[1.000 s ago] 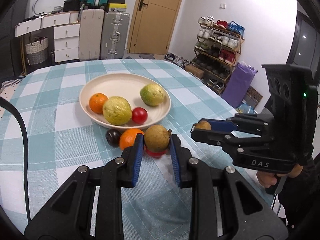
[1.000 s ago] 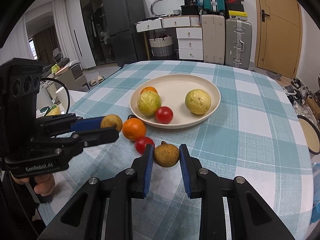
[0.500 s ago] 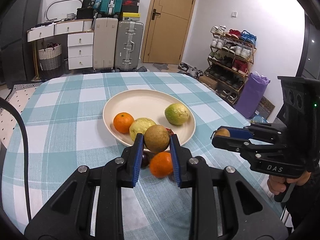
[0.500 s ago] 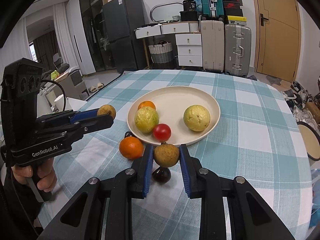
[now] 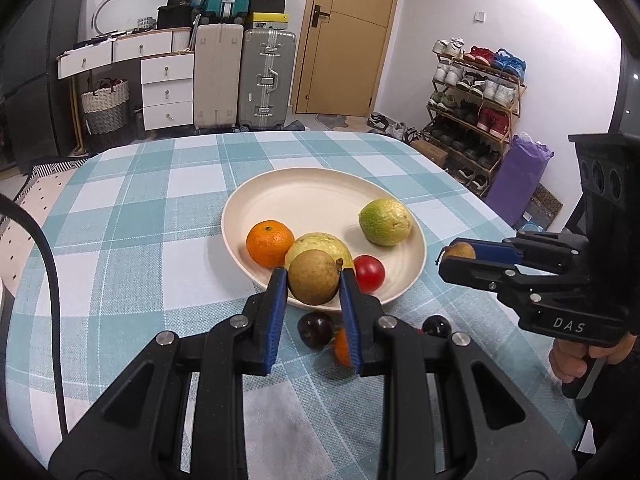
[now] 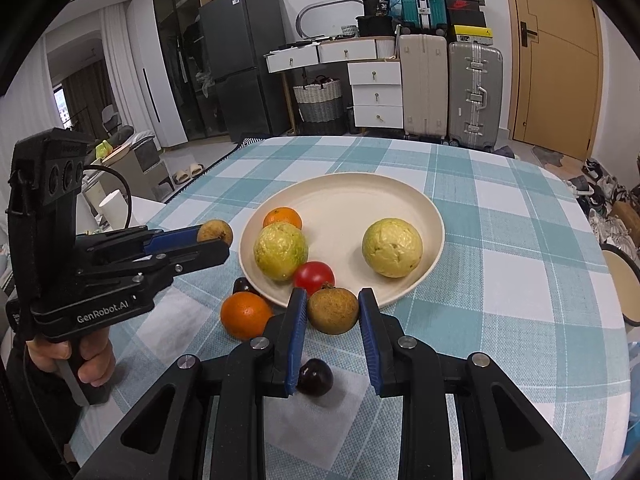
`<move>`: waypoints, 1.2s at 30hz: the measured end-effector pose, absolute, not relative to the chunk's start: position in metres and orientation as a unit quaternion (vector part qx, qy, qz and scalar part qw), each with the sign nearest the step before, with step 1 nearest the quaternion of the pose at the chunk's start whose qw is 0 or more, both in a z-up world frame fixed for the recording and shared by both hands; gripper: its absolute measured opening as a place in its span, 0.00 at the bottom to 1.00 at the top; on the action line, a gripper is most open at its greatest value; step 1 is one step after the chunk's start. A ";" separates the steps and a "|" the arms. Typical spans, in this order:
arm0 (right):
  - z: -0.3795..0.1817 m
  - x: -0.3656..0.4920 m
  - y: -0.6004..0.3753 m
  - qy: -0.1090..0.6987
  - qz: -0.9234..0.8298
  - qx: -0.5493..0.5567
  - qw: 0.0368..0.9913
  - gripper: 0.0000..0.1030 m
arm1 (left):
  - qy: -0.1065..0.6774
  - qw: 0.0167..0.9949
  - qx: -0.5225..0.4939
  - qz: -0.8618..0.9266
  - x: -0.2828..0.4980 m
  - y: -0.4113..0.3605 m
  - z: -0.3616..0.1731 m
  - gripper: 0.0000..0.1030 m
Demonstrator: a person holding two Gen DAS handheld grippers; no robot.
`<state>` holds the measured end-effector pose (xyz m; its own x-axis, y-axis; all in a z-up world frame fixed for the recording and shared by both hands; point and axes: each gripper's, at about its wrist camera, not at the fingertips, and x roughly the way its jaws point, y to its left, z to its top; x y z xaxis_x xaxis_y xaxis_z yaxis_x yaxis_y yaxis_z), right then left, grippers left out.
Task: Organize fruits
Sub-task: 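Carry both small brown fruits to the cream plate and lower them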
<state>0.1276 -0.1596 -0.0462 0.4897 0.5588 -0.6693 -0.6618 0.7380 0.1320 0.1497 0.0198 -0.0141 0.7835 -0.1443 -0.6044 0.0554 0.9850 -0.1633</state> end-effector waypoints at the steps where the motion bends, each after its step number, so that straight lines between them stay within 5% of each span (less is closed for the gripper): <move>1: -0.047 0.130 -0.158 0.360 0.356 -0.071 0.860 0.26 | 0.326 0.941 -0.068 -0.053 0.152 0.020 -0.015 0.23; 36: -0.074 0.189 -0.149 0.387 0.341 -0.034 0.856 0.26 | 0.367 0.927 -0.064 -0.053 0.212 0.023 -0.041 0.23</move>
